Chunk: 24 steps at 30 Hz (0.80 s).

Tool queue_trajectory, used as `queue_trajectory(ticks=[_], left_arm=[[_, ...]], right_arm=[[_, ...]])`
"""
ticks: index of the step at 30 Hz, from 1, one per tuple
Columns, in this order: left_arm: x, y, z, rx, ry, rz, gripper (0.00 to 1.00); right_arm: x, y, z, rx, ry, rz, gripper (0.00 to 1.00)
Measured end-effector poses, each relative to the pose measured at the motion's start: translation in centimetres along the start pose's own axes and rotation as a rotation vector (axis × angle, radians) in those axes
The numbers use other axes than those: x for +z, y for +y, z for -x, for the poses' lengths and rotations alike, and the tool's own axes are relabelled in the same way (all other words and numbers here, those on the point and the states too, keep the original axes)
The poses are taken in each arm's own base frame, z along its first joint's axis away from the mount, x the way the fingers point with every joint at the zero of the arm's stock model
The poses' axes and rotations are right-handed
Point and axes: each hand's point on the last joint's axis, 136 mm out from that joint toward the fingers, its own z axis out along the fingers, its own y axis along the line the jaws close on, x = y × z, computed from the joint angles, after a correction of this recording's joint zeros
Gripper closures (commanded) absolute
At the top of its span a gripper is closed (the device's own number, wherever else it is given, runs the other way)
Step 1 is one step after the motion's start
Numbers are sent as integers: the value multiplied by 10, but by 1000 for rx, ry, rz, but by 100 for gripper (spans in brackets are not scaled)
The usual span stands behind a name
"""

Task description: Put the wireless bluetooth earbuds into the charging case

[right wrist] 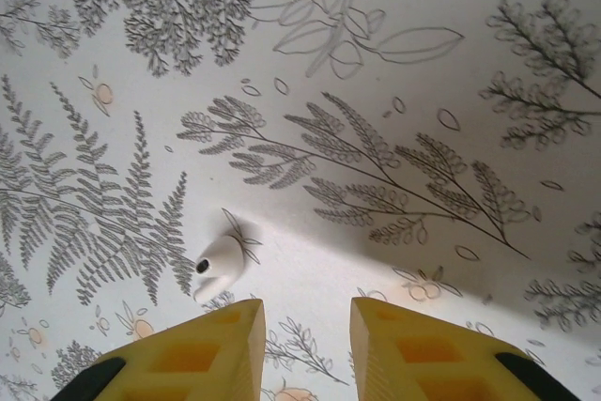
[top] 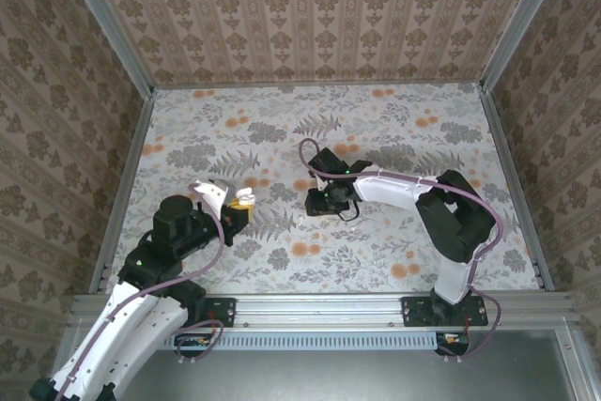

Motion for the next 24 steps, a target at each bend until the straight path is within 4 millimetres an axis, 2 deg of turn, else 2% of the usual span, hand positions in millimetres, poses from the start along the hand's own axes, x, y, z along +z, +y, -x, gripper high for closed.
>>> queue_trajectory(ticks=[5,8,14,20,24], left_arm=[[3,-1,0,-2,0,-8,100],[6,0,-5,-10,16,-14,100],[7,-1,-7,-14,27,-20,100],[7,-3,-8,-14,29,-34,100],[7,-5,-8,-14,30,-43,100]], right_arm=[[1,5,-6,25,7,-9,65],[0,18,-11,20,18,-18,64],[6,43,-2,20,22,-39,63],[25,30,-9,54,79,-120,63],[29,24,-12,61,103,-155,65]])
